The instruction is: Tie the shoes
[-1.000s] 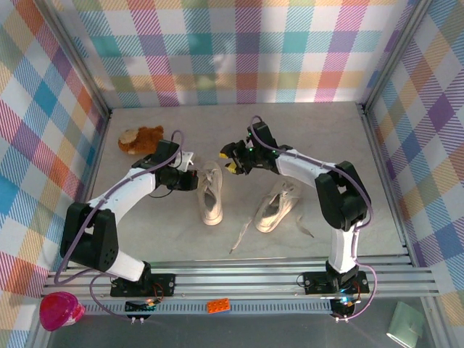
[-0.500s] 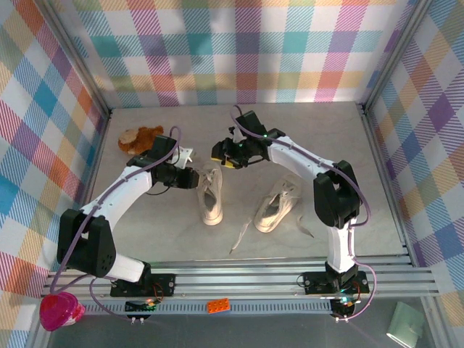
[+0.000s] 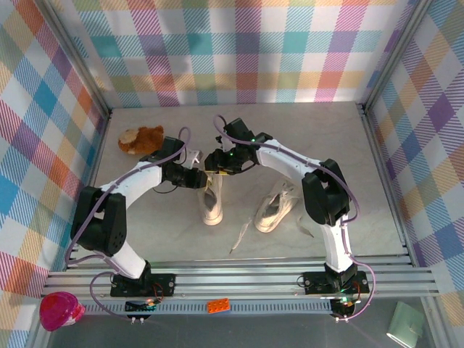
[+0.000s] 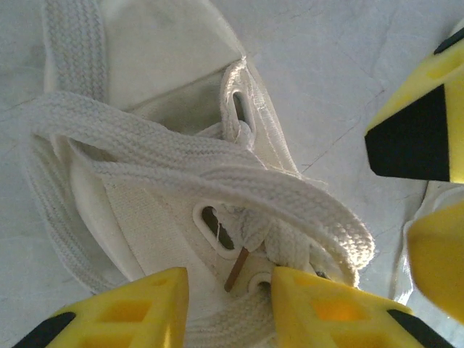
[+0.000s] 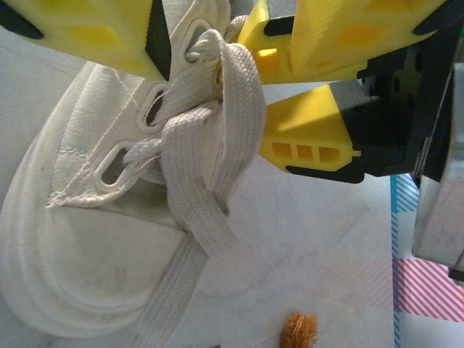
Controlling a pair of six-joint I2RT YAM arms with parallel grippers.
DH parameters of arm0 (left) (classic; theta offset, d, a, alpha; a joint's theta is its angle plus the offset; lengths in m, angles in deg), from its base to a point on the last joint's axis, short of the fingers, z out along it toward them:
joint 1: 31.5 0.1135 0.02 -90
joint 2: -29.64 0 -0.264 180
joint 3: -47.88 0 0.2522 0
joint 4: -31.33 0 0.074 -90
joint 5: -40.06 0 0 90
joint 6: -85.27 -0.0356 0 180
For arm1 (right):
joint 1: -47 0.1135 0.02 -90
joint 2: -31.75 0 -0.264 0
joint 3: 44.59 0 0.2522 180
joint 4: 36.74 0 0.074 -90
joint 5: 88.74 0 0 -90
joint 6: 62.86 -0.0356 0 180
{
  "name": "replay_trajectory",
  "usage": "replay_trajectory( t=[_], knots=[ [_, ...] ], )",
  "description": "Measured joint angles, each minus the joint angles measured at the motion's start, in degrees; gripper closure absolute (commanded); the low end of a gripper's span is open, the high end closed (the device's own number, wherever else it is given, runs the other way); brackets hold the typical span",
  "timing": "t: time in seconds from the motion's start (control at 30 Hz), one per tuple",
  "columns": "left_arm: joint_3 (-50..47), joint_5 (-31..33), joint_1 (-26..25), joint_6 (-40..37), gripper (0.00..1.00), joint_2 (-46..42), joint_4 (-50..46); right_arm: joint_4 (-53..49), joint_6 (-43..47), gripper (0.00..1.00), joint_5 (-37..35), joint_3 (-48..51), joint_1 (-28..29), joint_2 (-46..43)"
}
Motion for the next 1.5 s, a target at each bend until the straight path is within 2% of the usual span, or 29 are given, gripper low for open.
replay_trajectory(
  t=[0.4, 0.8, 0.87, 1.0, 1.03, 1.5],
  knots=[
    [1.9, 1.6, 0.0, 0.5, 0.64, 0.2, 1.2, -0.7, 0.8, 0.72, -1.3, -1.5, 0.0, 0.5],
    [3.9, 1.0, 0.0, 1.2, 0.61, 5.7, 2.8, -0.6, 0.8, 0.73, -2.1, -1.5, -0.5, 0.5],
    [3.9, 0.8, -0.1, 1.4, 0.67, 6.2, 3.3, -0.6, 0.8, 0.73, -2.3, -1.4, -0.5, 0.5],
    [3.9, 0.4, -0.4, 1.7, 0.97, 6.4, 3.8, -0.4, 0.8, 0.73, -2.8, -0.6, -0.5, 0.5],
    [3.9, 0.4, -0.4, 1.7, 1.0, 6.3, 3.8, -0.3, 0.8, 0.73, -3.0, -0.3, -0.5, 0.5],
    [7.2, 2.1, 0.9, 0.3, 1.0, -2.9, -8.9, 2.3, -0.8, 0.74, -2.9, 5.7, -0.5, -4.9]
  ],
)
